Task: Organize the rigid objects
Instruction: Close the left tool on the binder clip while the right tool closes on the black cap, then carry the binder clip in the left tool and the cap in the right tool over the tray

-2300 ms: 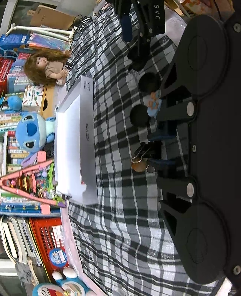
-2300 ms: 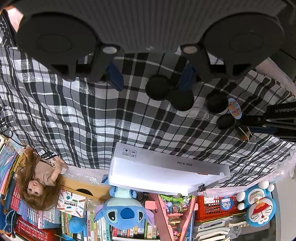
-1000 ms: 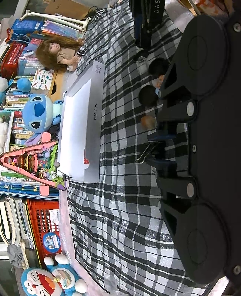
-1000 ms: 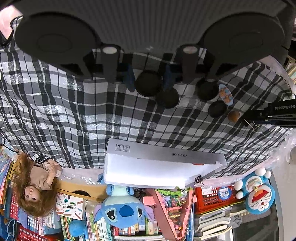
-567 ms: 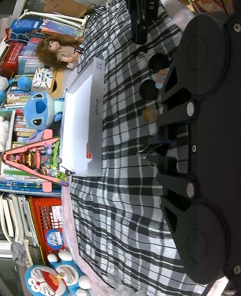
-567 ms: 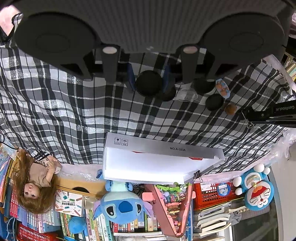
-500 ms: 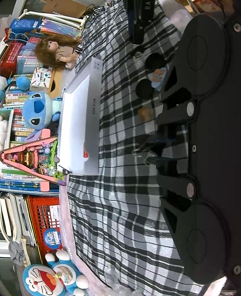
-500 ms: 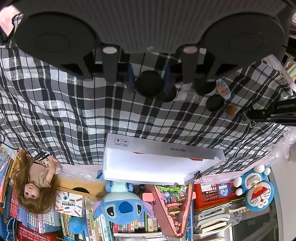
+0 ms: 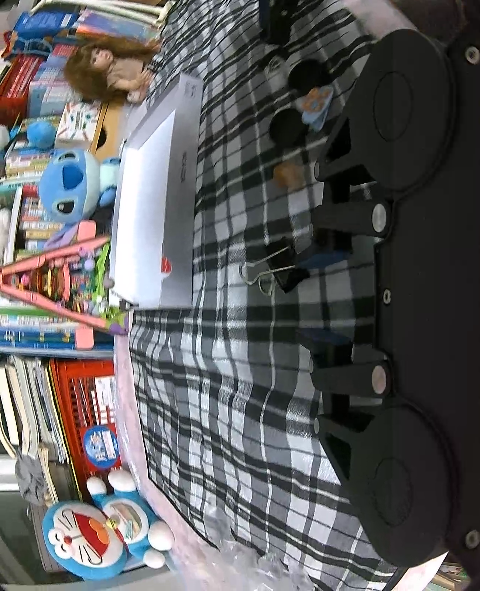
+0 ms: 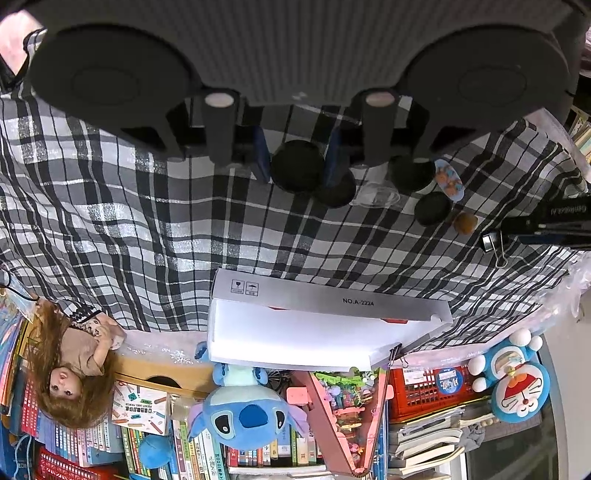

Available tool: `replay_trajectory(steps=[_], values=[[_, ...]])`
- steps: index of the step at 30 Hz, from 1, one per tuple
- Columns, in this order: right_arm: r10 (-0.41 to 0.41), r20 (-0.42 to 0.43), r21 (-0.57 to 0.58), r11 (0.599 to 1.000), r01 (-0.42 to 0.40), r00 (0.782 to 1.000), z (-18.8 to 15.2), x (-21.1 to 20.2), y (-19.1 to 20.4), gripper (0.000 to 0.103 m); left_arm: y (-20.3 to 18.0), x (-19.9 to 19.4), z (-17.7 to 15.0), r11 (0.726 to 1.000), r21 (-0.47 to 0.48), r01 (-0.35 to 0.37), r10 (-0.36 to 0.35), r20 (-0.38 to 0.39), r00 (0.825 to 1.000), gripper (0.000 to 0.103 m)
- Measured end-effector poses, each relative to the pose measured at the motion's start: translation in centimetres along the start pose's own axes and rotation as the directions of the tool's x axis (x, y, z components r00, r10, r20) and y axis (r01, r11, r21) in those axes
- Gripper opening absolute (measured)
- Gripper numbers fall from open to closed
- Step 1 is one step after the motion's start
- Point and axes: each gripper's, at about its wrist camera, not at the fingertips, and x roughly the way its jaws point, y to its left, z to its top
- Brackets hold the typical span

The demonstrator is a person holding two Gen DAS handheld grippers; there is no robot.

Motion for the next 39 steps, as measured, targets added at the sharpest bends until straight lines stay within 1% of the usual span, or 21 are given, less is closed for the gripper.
replay_trajectory(steps=[3, 4, 7, 9, 11, 13, 15, 19, 20, 21, 23, 24, 25, 26, 27, 31, 39], values=[[0.0, -0.002, 0.003, 1.0, 0.0, 1.0, -0.1, 0.1, 0.0, 0.037, 0.2, 0.4, 0.3, 0.998, -0.009, -0.056, 0.056, 0.003, 0.998, 0.033], [0.0, -0.002, 0.003, 1.0, 0.0, 1.0, -0.1, 0.1, 0.0, 0.037, 0.3, 0.4, 0.4, 0.998, -0.015, -0.06, 0.06, 0.006, 0.998, 0.034], [0.001, -0.003, 0.005, 1.0, -0.001, 1.0, -0.2, 0.2, 0.0, 0.037, 0.5, 0.0, 0.5, 0.998, -0.05, -0.028, 0.029, 0.015, 0.999, 0.035], [0.001, -0.004, 0.006, 1.0, -0.001, 1.0, -0.2, 0.2, 0.0, 0.037, 0.4, -0.2, 0.5, 0.998, -0.068, 0.0, 0.002, 0.023, 1.0, 0.038], [0.001, -0.005, 0.007, 1.0, -0.001, 1.0, -0.2, 0.3, 0.0, 0.037, 0.0, -0.3, 0.6, 0.997, -0.07, 0.02, -0.017, 0.033, 0.999, 0.046], [0.0, -0.006, 0.006, 1.0, 0.0, 1.0, -0.3, 0.4, 0.0, 0.037, -0.7, -0.1, 0.7, 0.998, -0.056, 0.019, -0.017, 0.035, 0.999, 0.048], [-0.004, -0.005, 0.003, 1.0, 0.004, 1.0, -0.3, 0.4, 0.1, 0.038, -1.2, 0.4, 0.7, 0.999, -0.048, 0.014, -0.013, 0.029, 0.999, 0.048], [-0.015, -0.002, -0.009, 1.0, 0.015, 1.0, -0.5, 0.5, 0.2, 0.039, -1.7, 1.4, 0.8, 0.997, -0.072, 0.003, -0.002, 0.019, 1.0, 0.048], [-0.015, -0.003, -0.01, 1.0, 0.015, 1.0, -0.5, 0.5, 0.2, 0.042, -1.8, 1.5, 0.8, 0.997, -0.075, 0.0, 0.002, 0.021, 1.0, 0.048], [-0.016, -0.004, -0.01, 1.0, 0.016, 1.0, -0.5, 0.5, 0.2, 0.043, -2.0, 1.6, 0.8, 0.997, -0.074, -0.004, 0.006, 0.024, 1.0, 0.048], [-0.016, -0.008, -0.008, 1.0, 0.016, 1.0, -0.6, 0.6, 0.1, 0.043, -2.1, 1.8, 0.7, 0.998, -0.068, -0.01, 0.012, 0.028, 1.0, 0.043], [-0.016, -0.01, -0.006, 1.0, 0.016, 1.0, -0.6, 0.7, 0.1, 0.043, -2.2, 1.9, 0.7, 0.998, -0.064, -0.018, 0.02, 0.03, 0.999, 0.038], [-0.015, -0.014, -0.004, 1.0, 0.015, 1.0, -0.7, 0.8, 0.0, 0.043, -2.3, 1.9, 0.7, 0.998, -0.057, -0.025, 0.027, 0.036, 0.999, 0.029], [-0.015, -0.015, -0.002, 1.0, 0.015, 1.0, -0.8, 0.8, 0.0, 0.039, -2.3, 1.9, 0.7, 0.998, -0.055, -0.029, 0.031, 0.037, 0.999, 0.029], [-0.016, -0.013, 0.0, 1.0, 0.016, 1.0, -0.8, 0.8, 0.0, 0.038, -2.2, 1.9, 0.8, 0.998, -0.062, -0.026, 0.028, 0.036, 0.999, 0.029], [-0.01, -0.004, 0.006, 1.0, 0.01, 1.0, -0.7, 0.6, 0.0, 0.038, -1.8, 1.8, 1.1, 0.996, -0.085, -0.003, 0.006, 0.031, 1.0, 0.029], [0.009, 0.005, 0.039, 0.999, -0.009, 1.0, 0.9, 0.4, -0.3, 0.037, -1.6, 0.7, 2.9, 0.997, -0.069, 0.034, -0.031, 0.035, 0.999, 0.029]])
